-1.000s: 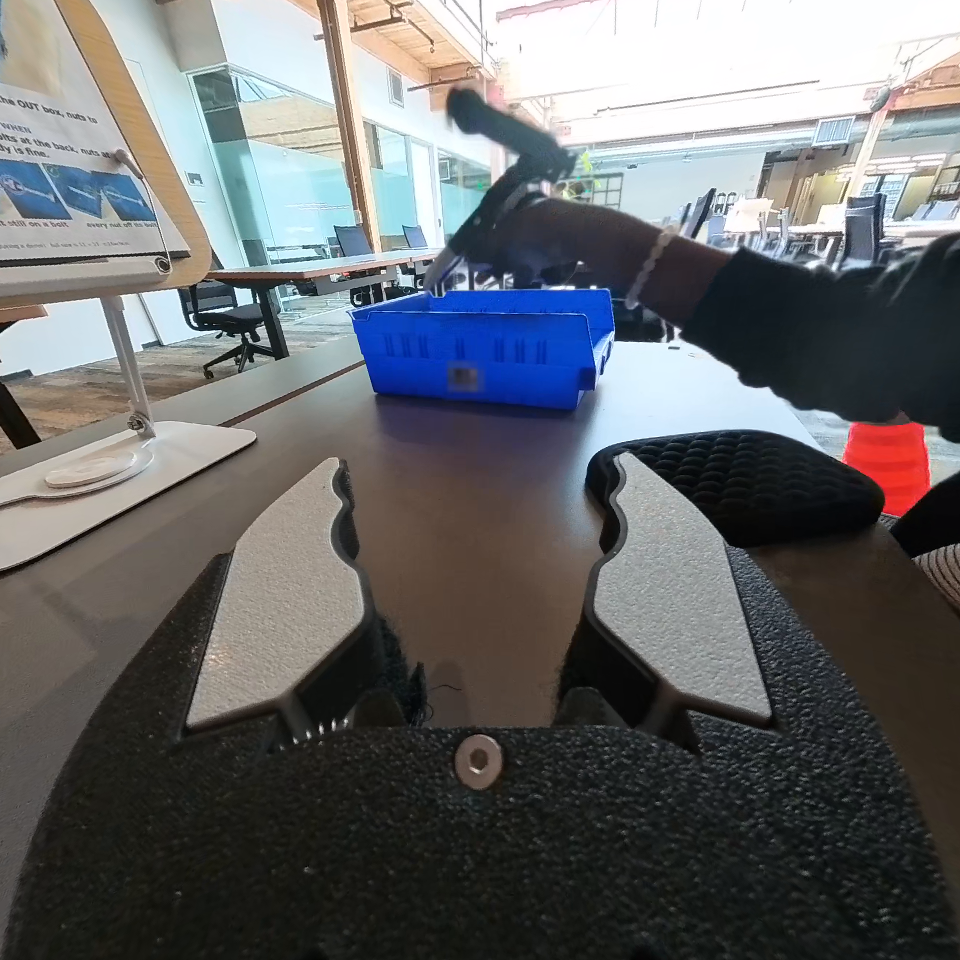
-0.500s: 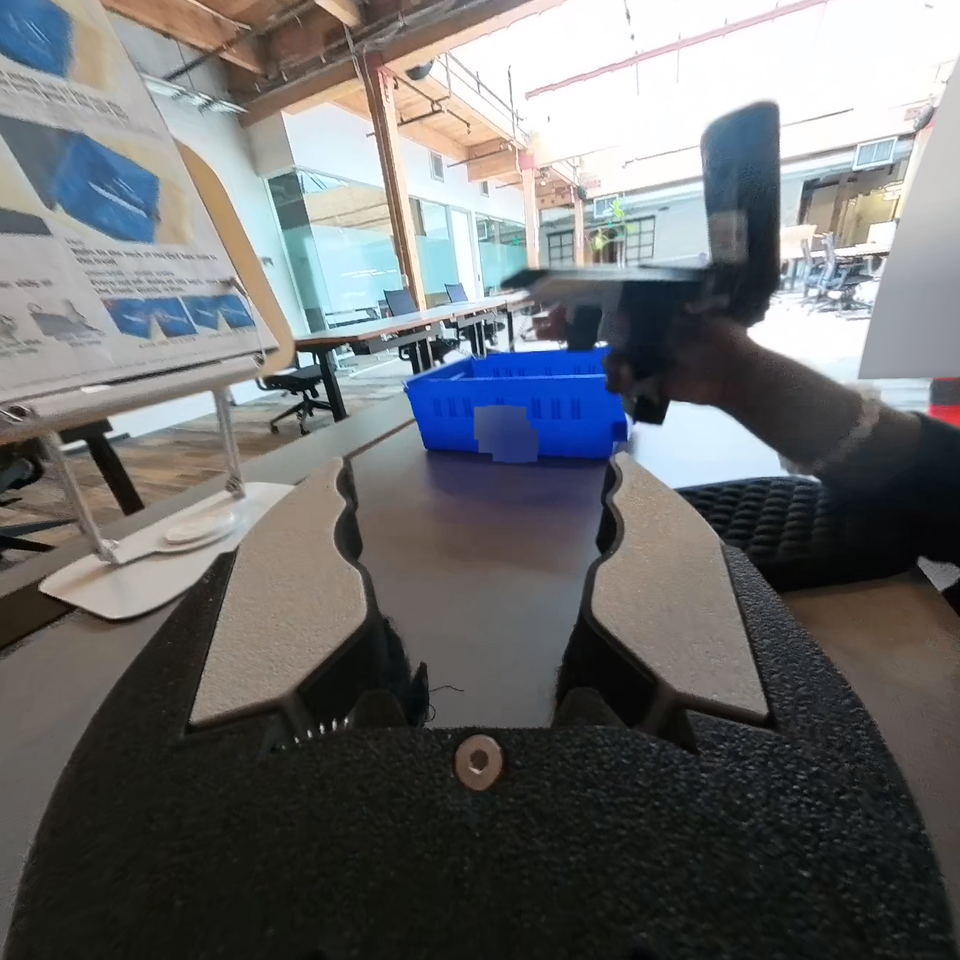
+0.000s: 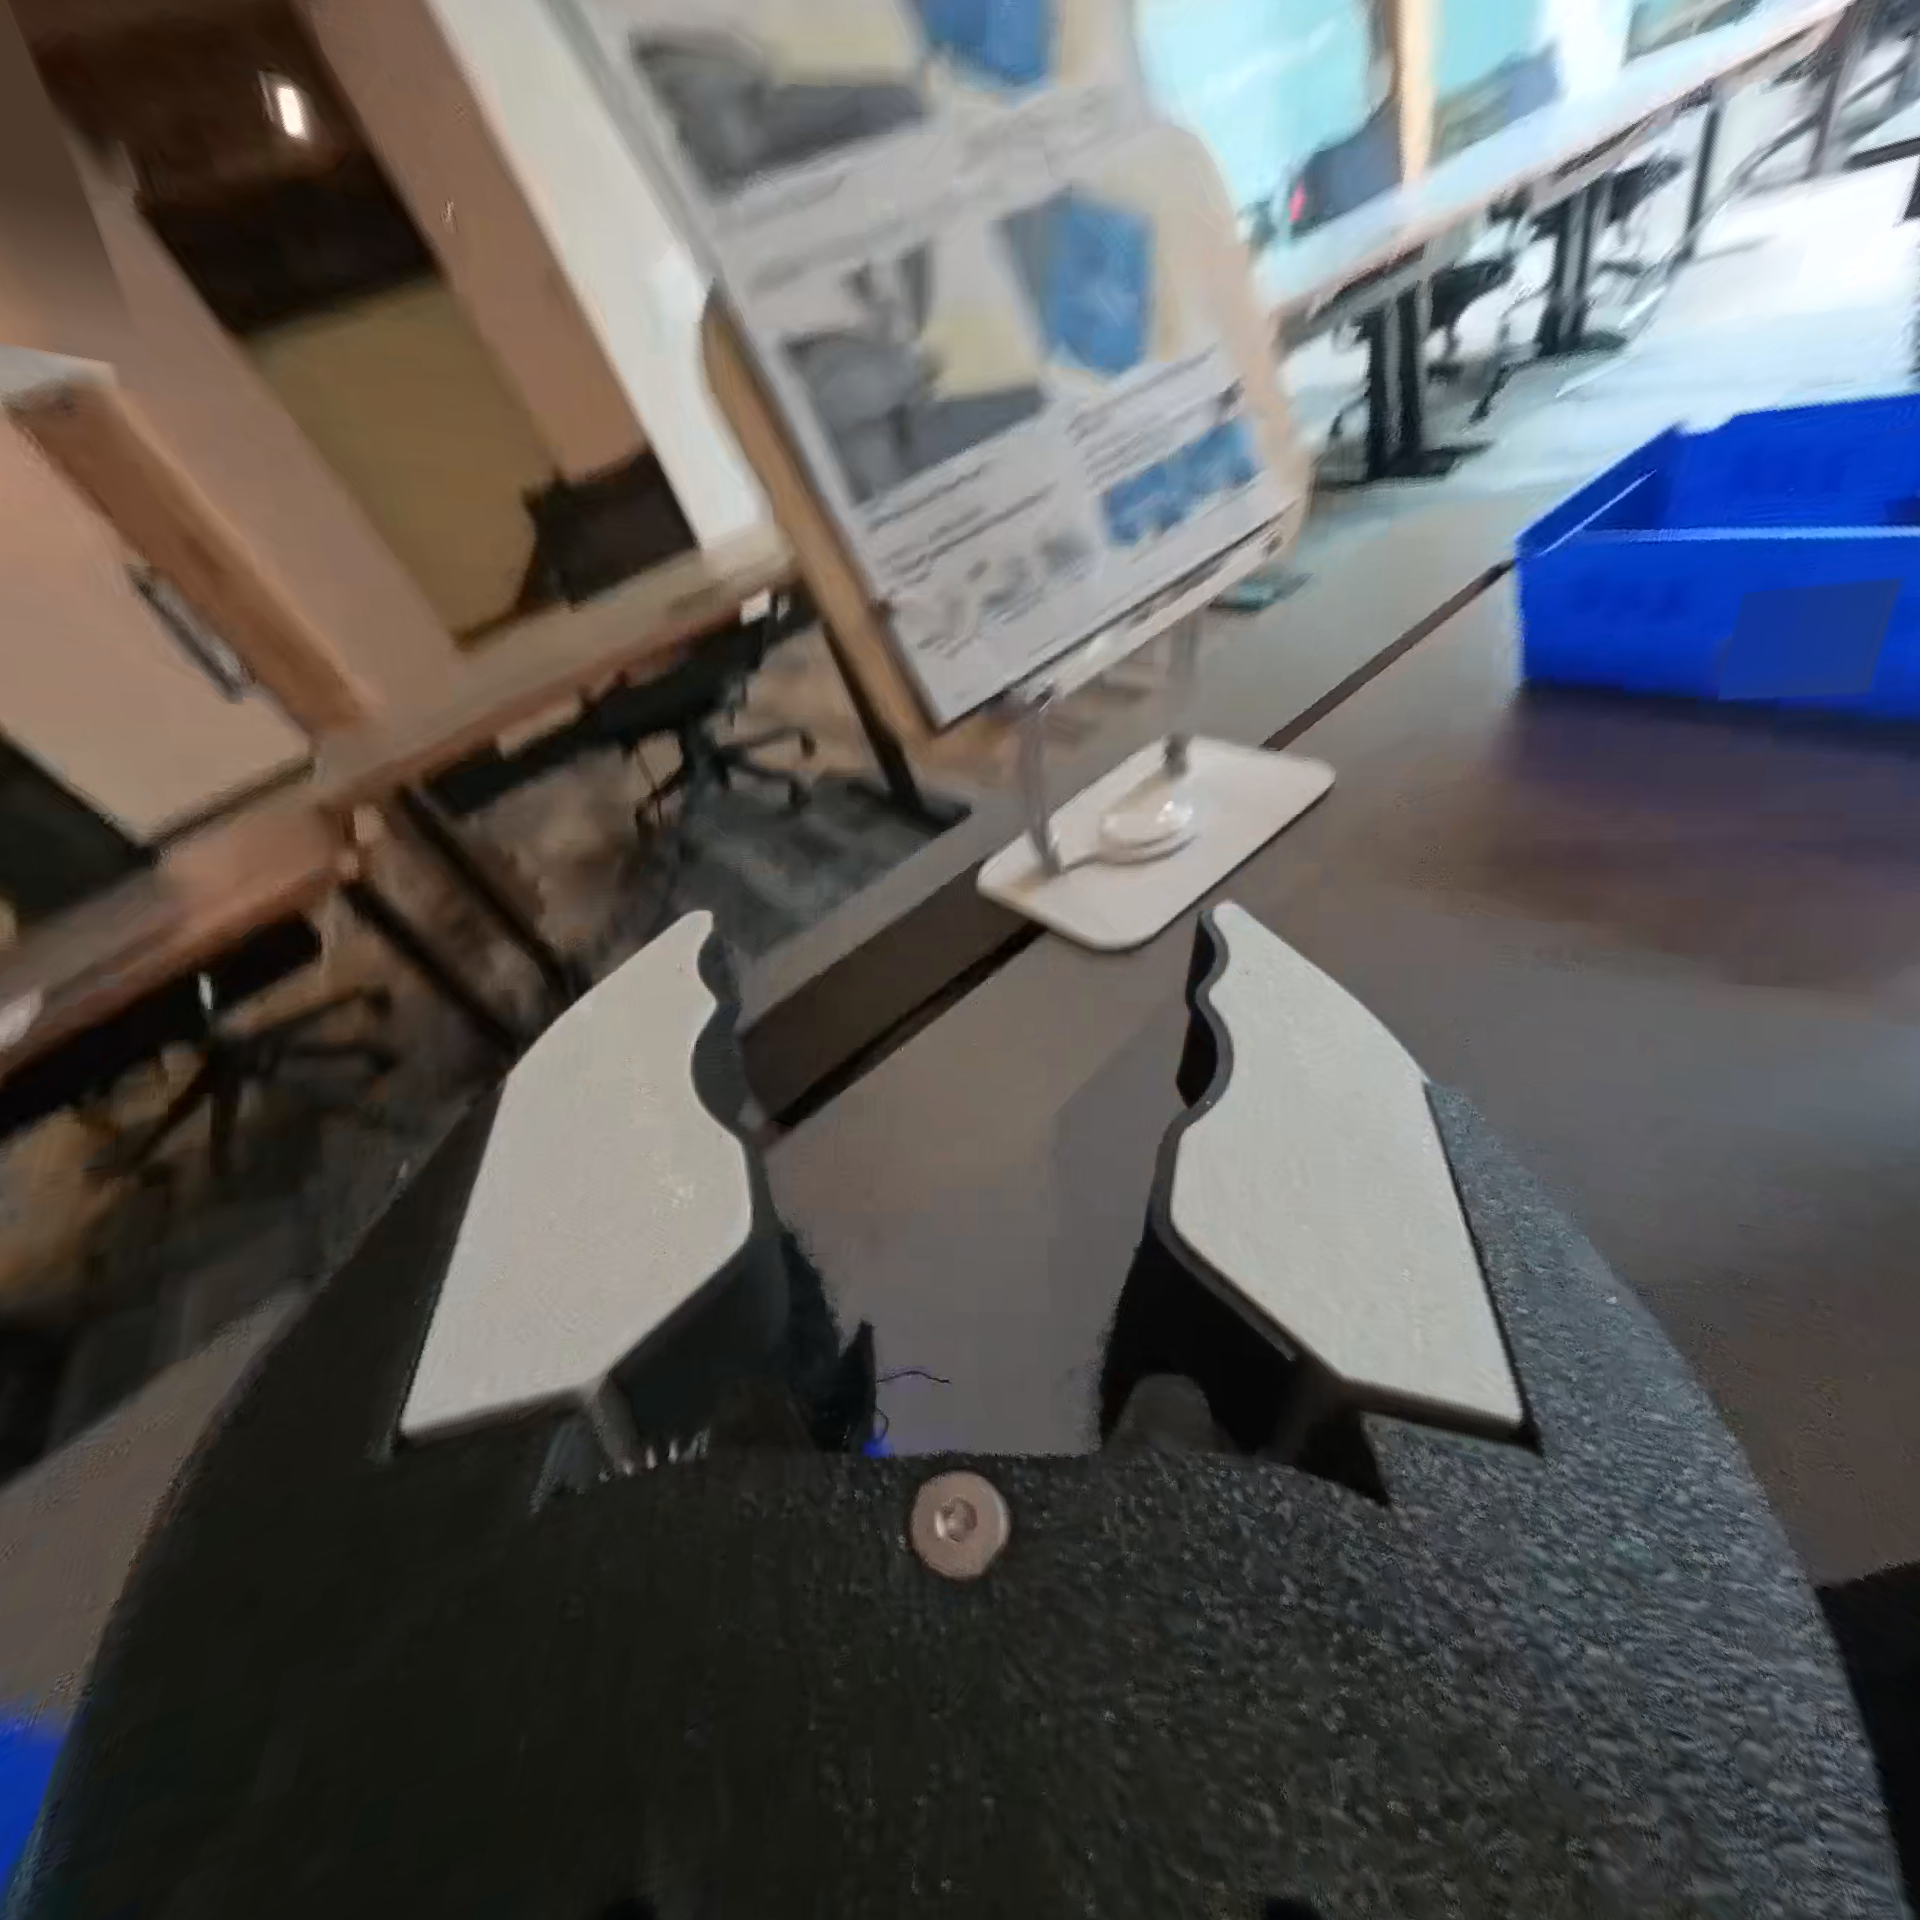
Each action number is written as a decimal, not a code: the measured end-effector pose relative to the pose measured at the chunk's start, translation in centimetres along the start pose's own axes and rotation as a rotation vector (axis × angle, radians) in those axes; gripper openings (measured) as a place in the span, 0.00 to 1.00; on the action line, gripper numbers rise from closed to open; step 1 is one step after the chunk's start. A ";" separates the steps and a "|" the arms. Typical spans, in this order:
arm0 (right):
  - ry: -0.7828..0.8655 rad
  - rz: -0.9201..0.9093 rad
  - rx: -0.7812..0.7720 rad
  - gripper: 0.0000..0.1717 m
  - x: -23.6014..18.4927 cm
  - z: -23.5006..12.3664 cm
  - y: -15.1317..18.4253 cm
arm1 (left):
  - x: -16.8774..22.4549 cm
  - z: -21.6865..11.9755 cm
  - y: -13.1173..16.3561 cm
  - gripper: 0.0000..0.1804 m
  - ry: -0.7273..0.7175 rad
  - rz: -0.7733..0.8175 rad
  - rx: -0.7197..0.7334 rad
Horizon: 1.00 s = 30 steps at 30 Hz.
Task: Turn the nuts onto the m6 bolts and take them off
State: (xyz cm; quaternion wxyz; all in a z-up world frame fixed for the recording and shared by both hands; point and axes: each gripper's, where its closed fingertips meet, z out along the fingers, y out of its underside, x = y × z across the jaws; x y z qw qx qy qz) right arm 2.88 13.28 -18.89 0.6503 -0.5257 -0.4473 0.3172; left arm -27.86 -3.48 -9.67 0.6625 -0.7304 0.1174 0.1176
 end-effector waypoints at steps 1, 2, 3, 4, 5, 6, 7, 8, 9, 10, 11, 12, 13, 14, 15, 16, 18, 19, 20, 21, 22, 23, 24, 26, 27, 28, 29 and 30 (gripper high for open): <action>-0.004 -0.005 -0.004 0.39 -0.1 0.0 0.0 | -2.0 0.1 1.0 0.46 -0.006 -0.038 -0.067; -0.012 -0.005 -0.003 0.38 -0.3 0.0 0.0 | -3.6 0.2 2.3 0.46 0.008 -0.086 -0.146; -0.025 0.003 0.002 0.38 -0.5 0.0 -0.1 | -4.6 0.3 4.0 0.47 0.053 -0.139 -0.235; -0.037 0.020 0.007 0.38 -0.6 0.0 -0.2 | -5.3 0.3 5.6 0.46 0.113 -0.195 -0.319; -0.046 0.037 0.012 0.38 -0.8 0.0 -0.3 | -6.0 0.4 7.1 0.46 0.149 -0.251 -0.387; -0.051 0.049 0.015 0.38 -0.8 -0.1 -0.3 | -7.1 0.6 8.6 0.45 0.147 -0.300 -0.436; -0.053 0.057 0.017 0.37 -0.7 -0.1 -0.3 | -8.3 0.7 10.1 0.44 0.125 -0.336 -0.476; -0.052 0.061 0.016 0.37 -0.7 -0.1 -0.2 | -9.3 0.9 11.5 0.42 0.104 -0.361 -0.514; -0.052 0.066 0.014 0.37 -0.6 -0.1 -0.1 | -10.1 0.9 12.9 0.41 0.084 -0.385 -0.551; -0.055 0.071 0.013 0.37 -0.6 -0.1 -0.1 | -10.8 0.9 14.2 0.40 0.061 -0.415 -0.585; -0.059 0.077 0.011 0.36 -0.7 0.0 0.0 | -11.5 0.9 15.5 0.39 0.033 -0.447 -0.618; -0.064 0.081 0.009 0.36 -0.7 0.0 0.1 | -12.0 0.8 16.8 0.39 0.003 -0.477 -0.660; -0.068 0.081 0.005 0.36 -0.8 0.1 0.1 | -12.3 0.6 18.3 0.39 -0.020 -0.500 -0.715; -0.070 0.078 0.000 0.36 -0.9 0.1 0.2 | -12.5 0.3 19.8 0.39 -0.034 -0.516 -0.785; -0.072 0.072 -0.006 0.36 -1.0 0.1 0.3 | -12.4 -0.1 21.2 0.38 -0.038 -0.528 -0.862; -0.073 0.069 -0.010 0.36 -1.0 0.2 0.4 | -12.2 -0.4 22.5 0.37 -0.038 -0.541 -0.931; -0.078 0.070 -0.012 0.36 -1.1 0.2 0.5 | -12.0 -0.7 24.2 0.32 -0.042 -0.565 -1.013; -0.080 0.074 -0.012 0.36 -1.1 0.2 0.5 | -12.0 -0.6 24.7 0.30 -0.044 -0.579 -1.026; -0.082 0.080 -0.011 0.36 -1.1 0.2 0.5 | -12.0 -0.4 25.1 0.28 -0.049 -0.594 -1.031; -0.083 0.087 -0.010 0.36 -1.1 0.2 0.5 | -12.2 -0.3 25.5 0.28 -0.059 -0.606 -1.040; -0.085 0.094 -0.010 0.36 -1.1 0.2 0.5 | -12.3 -0.3 25.9 0.28 -0.069 -0.608 -1.059; -0.085 0.100 -0.010 0.36 -1.0 0.2 0.5 | -12.4 -0.4 26.3 0.28 -0.080 -0.598 -1.089; -0.086 0.104 -0.008 0.36 -1.0 0.2 0.5 | -12.6 -0.6 26.8 0.28 -0.093 -0.582 -1.124; -0.088 0.107 -0.006 0.36 -1.0 0.2 0.5 | -12.9 -0.9 27.6 0.28 -0.116 -0.557 -1.185; -0.088 0.106 -0.006 0.36 -1.0 0.2 0.5 | -13.0 -0.9 27.9 0.28 -0.125 -0.552 -1.201; -0.087 0.104 -0.006 0.36 -1.0 0.2 0.5 | -13.0 -0.8 28.1 0.28 -0.128 -0.555 -1.203; -0.086 0.100 -0.008 0.36 -0.9 0.2 0.5 | -12.9 -0.5 28.2 0.27 -0.128 -0.565 -1.198; -0.083 0.094 -0.011 0.36 -0.9 0.2 0.6 | -12.8 -0.3 28.3 0.27 -0.129 -0.576 -1.197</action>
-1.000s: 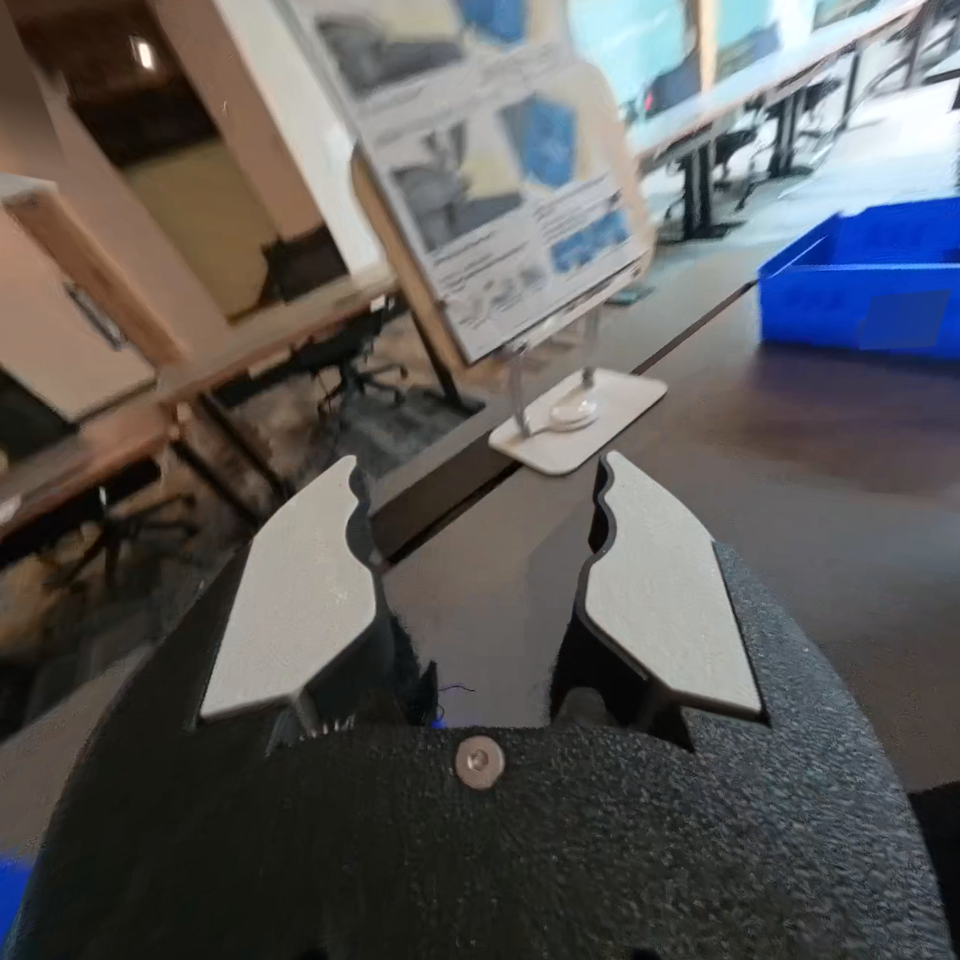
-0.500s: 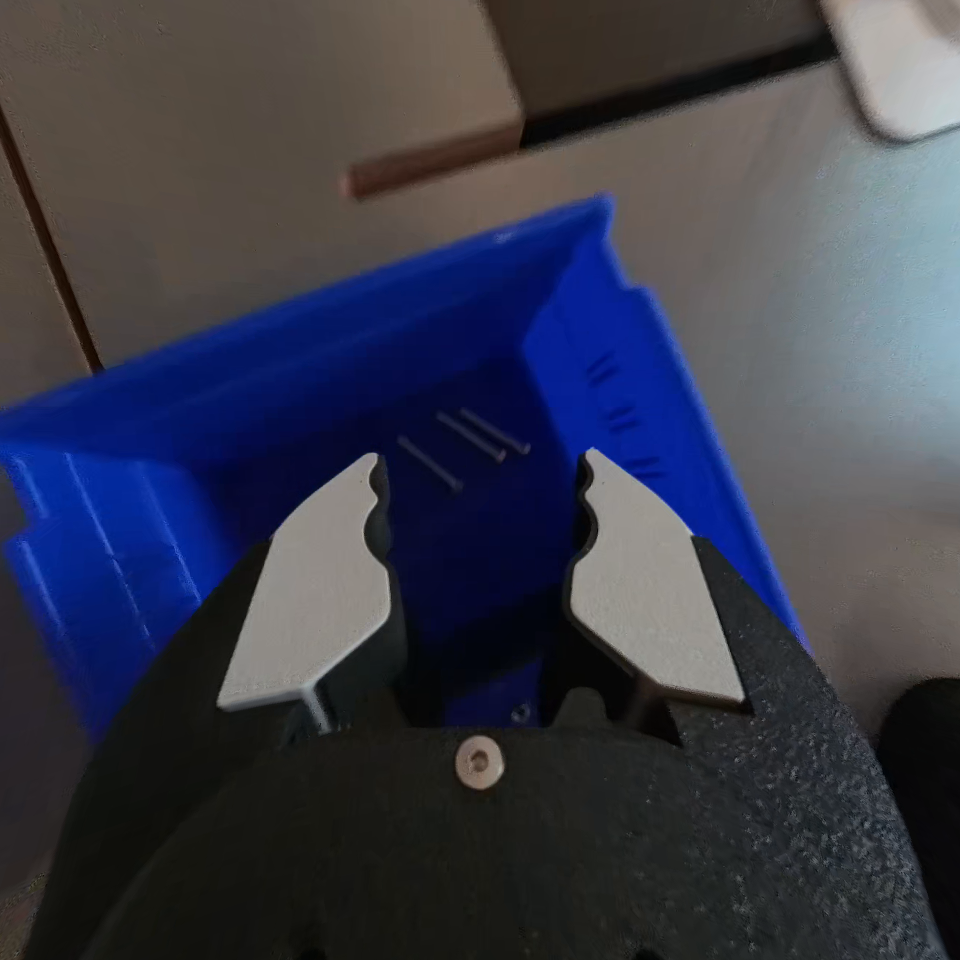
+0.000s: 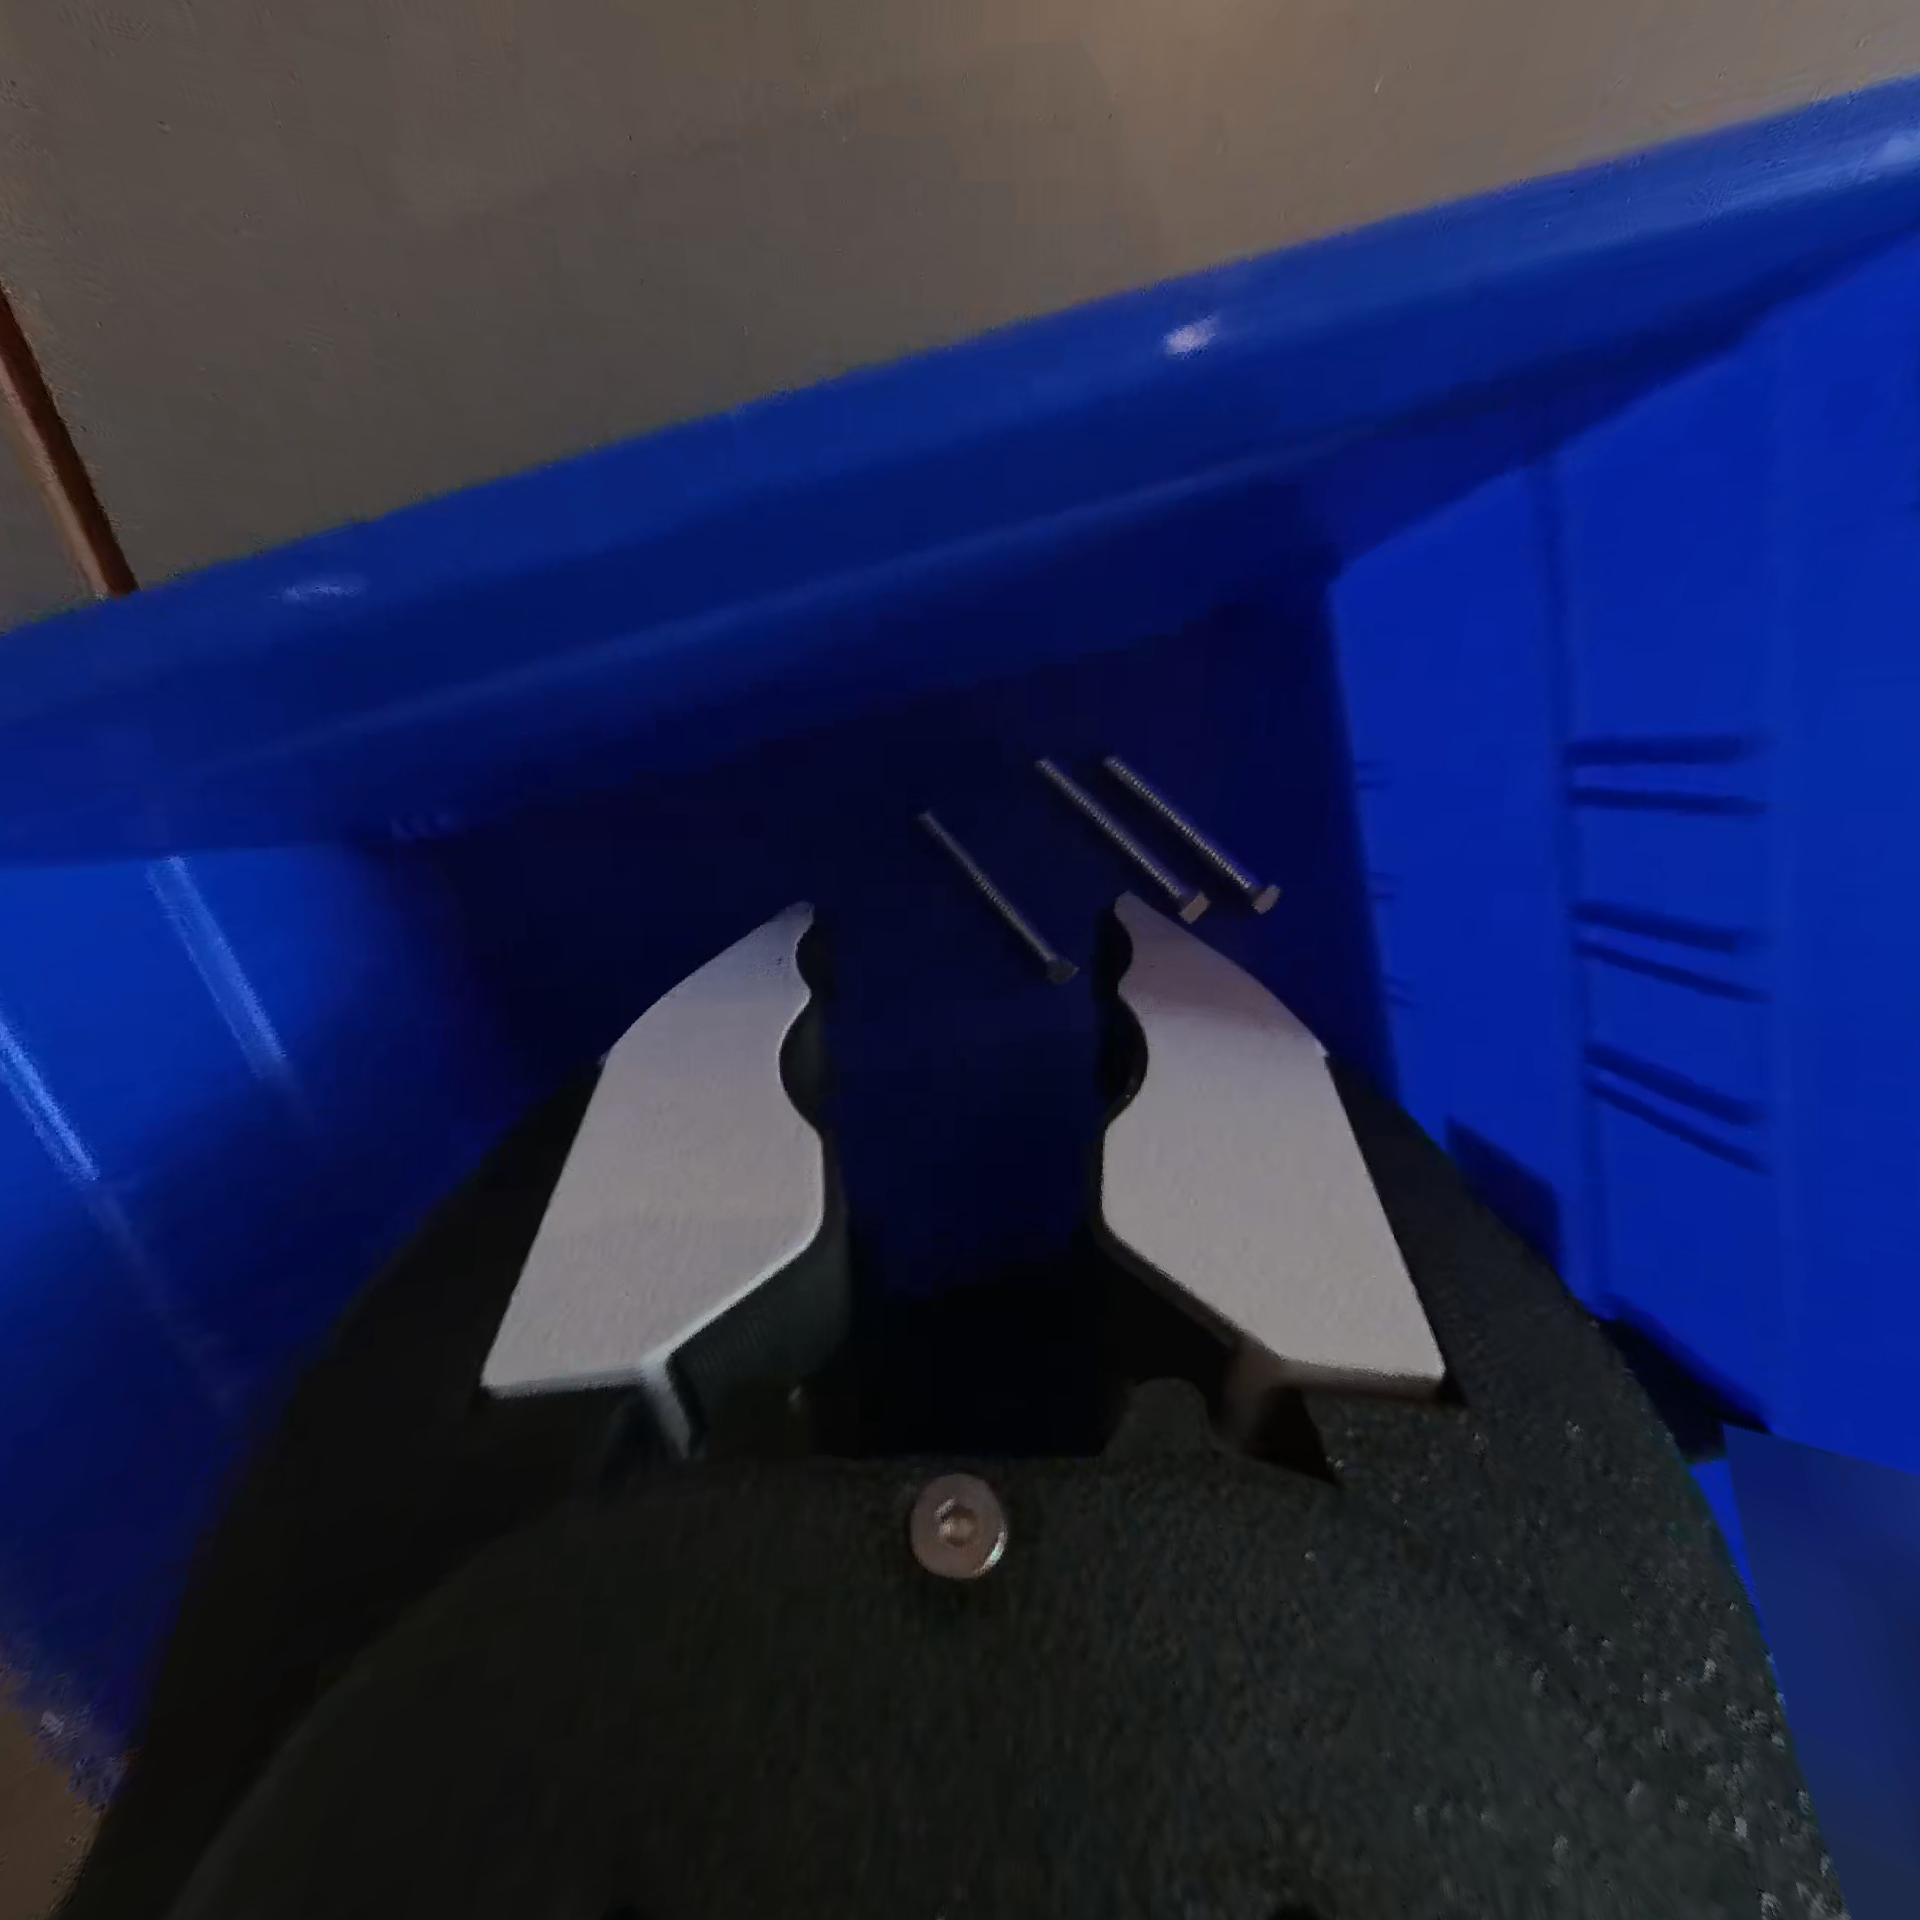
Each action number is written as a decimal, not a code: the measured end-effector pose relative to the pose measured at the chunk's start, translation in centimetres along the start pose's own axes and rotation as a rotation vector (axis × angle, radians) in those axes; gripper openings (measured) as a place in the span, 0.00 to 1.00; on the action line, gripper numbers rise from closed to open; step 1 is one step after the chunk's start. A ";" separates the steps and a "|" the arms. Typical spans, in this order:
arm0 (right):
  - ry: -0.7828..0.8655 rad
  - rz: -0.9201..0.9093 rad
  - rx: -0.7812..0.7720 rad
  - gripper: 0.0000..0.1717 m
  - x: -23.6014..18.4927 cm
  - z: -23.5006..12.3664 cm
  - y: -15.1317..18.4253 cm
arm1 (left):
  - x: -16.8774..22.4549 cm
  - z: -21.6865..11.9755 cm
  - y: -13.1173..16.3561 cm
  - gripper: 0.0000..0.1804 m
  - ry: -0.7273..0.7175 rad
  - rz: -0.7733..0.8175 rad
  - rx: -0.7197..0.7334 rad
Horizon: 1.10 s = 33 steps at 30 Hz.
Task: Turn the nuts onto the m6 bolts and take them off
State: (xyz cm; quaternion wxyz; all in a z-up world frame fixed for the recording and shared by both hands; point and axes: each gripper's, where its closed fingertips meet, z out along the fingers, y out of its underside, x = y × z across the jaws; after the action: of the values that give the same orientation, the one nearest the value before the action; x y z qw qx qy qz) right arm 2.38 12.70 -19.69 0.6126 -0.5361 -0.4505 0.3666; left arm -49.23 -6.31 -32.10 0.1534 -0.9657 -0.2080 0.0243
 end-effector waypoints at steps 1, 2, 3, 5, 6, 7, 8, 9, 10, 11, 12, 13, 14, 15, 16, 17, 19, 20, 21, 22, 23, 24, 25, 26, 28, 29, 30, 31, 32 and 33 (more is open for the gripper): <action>0.003 -0.008 -0.004 0.36 0.0 0.0 0.1 | 0.0 0.2 0.0 0.27 0.002 -0.005 -0.003; 0.005 -0.015 -0.008 0.36 0.1 -0.1 0.1 | 0.0 0.4 0.0 0.26 0.004 -0.007 -0.009; 0.006 -0.019 -0.009 0.36 0.1 -0.1 0.2 | 0.0 0.5 0.1 0.25 0.005 -0.009 -0.016; 0.003 -0.021 -0.007 0.36 0.0 -0.1 0.1 | -0.1 0.9 0.3 0.25 -0.003 -0.013 -0.032; 0.002 -0.022 -0.006 0.36 0.0 -0.1 0.1 | -0.2 1.1 0.5 0.24 -0.005 -0.014 -0.037; 0.002 -0.023 -0.006 0.36 0.0 -0.1 0.1 | -0.3 1.2 0.5 0.21 -0.007 -0.018 -0.038; 0.003 -0.024 -0.006 0.36 0.1 -0.1 0.1 | -0.4 1.3 0.6 0.18 -0.011 -0.023 -0.035; 0.004 -0.024 -0.005 0.36 0.1 -0.1 0.1 | -0.4 1.4 0.6 0.16 -0.011 -0.026 -0.033; 0.003 -0.022 -0.004 0.36 0.1 -0.1 0.1 | -0.4 1.5 0.7 0.16 -0.009 -0.028 -0.036; 0.002 -0.019 -0.003 0.36 0.1 -0.1 0.1 | -0.4 1.5 0.7 0.17 -0.010 -0.026 -0.039; 0.001 -0.016 -0.003 0.36 0.1 -0.1 0.1 | -0.3 1.5 0.8 0.17 -0.012 -0.020 -0.043; 0.003 -0.016 -0.002 0.36 0.2 -0.1 0.0 | -0.3 1.6 0.9 0.17 -0.015 -0.015 -0.050; 0.004 -0.016 -0.001 0.36 0.2 -0.2 0.0 | -0.3 1.6 0.9 0.17 -0.020 -0.012 -0.057; 0.005 -0.017 -0.001 0.36 0.2 -0.2 0.0 | -0.3 1.7 1.0 0.16 -0.024 -0.010 -0.064; 0.006 -0.016 0.000 0.36 0.2 -0.2 0.0 | -0.2 1.7 1.1 0.16 -0.026 -0.007 -0.075; 0.007 -0.015 0.002 0.36 0.3 -0.2 -0.1 | -0.1 1.8 1.1 0.16 -0.026 -0.006 -0.078; 0.009 -0.015 0.005 0.36 0.3 -0.2 -0.1 | 0.2 1.8 1.0 0.13 -0.019 -0.005 -0.083; 0.009 -0.015 0.005 0.36 0.3 -0.2 -0.1 | 0.3 1.8 1.0 0.12 -0.016 -0.005 -0.085; 0.009 -0.015 0.003 0.36 0.3 -0.2 -0.1 | 0.3 1.9 1.0 0.11 -0.015 -0.005 -0.087; 0.009 -0.015 0.002 0.36 0.3 -0.2 -0.1 | 0.4 1.9 1.0 0.11 -0.017 -0.004 -0.089; 0.009 -0.017 0.001 0.36 0.3 -0.2 -0.1 | 0.4 1.9 1.0 0.08 -0.018 -0.002 -0.089; 0.011 -0.021 0.001 0.36 0.3 -0.2 -0.1 | 0.6 1.9 1.0 0.05 -0.008 -0.001 -0.087; 0.013 -0.026 0.000 0.36 0.3 -0.3 -0.1 | 0.7 1.9 1.0 0.04 -0.002 0.000 -0.086; 0.015 -0.032 -0.001 0.36 0.3 -0.3 -0.1 | 0.7 1.9 1.0 0.04 -0.004 0.002 -0.086; 0.017 -0.038 -0.004 0.36 0.4 -0.3 -0.1 | 0.3 1.8 1.1 0.03 -0.041 0.025 -0.085; 0.015 -0.037 -0.004 0.36 0.3 -0.3 0.0 | 0.1 1.5 1.1 0.03 -0.058 0.041 -0.080; 0.011 -0.035 -0.004 0.36 0.3 -0.2 0.0 | 0.0 1.2 0.9 0.03 -0.062 0.050 -0.058; 0.005 -0.032 -0.005 0.36 0.2 -0.2 0.0 | 0.0 0.6 0.4 0.03 -0.064 0.058 -0.017; -0.001 -0.030 -0.006 0.35 0.1 -0.2 0.0 | 0.0 -0.1 -0.4 0.03 -0.068 0.071 0.040; -0.006 -0.030 -0.009 0.35 0.0 -0.1 0.1 | 0.1 -1.1 -1.2 0.03 -0.075 0.084 0.104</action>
State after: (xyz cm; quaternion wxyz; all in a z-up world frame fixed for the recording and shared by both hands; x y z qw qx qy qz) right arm 2.51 12.68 -19.75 0.6144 -0.5307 -0.4620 0.3570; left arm -49.51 -5.57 -30.67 0.1942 -0.9628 -0.1713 0.0774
